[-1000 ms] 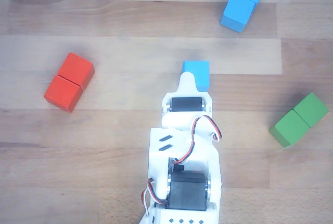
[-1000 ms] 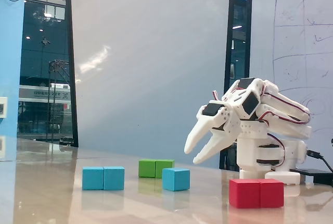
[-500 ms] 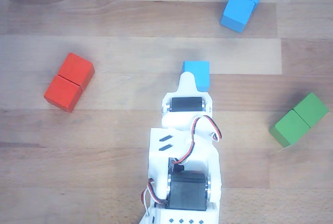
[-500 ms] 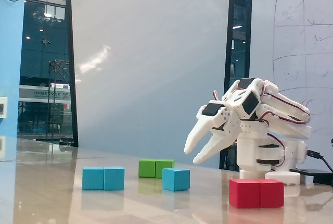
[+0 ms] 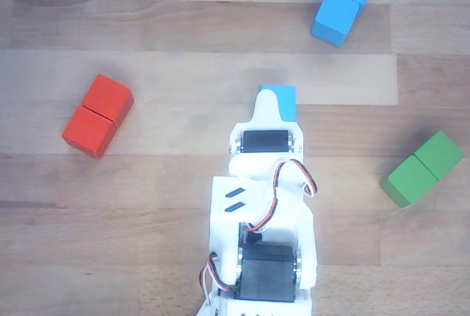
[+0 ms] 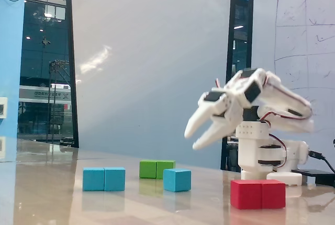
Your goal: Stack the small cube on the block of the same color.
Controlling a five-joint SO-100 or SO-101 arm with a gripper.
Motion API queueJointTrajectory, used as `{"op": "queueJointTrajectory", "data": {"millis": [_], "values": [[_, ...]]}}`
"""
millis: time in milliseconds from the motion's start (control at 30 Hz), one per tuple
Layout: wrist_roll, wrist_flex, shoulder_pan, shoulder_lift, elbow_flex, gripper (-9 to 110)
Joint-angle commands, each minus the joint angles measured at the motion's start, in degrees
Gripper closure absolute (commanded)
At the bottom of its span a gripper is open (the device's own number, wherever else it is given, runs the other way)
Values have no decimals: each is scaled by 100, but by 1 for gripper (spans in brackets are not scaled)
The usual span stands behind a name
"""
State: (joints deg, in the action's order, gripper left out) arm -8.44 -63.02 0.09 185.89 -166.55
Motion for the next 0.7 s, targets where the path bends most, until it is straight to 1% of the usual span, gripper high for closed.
{"op": "queueJointTrajectory", "data": {"millis": [0,133,300,533,667], "values": [[9,-26,53,-1846,2021,90],[26,-26,62,-3445,3340,90],[35,-229,35,-4904,4324,91],[35,-1134,26,-6029,4482,90],[18,-1688,-255,-6372,4474,90]]}}
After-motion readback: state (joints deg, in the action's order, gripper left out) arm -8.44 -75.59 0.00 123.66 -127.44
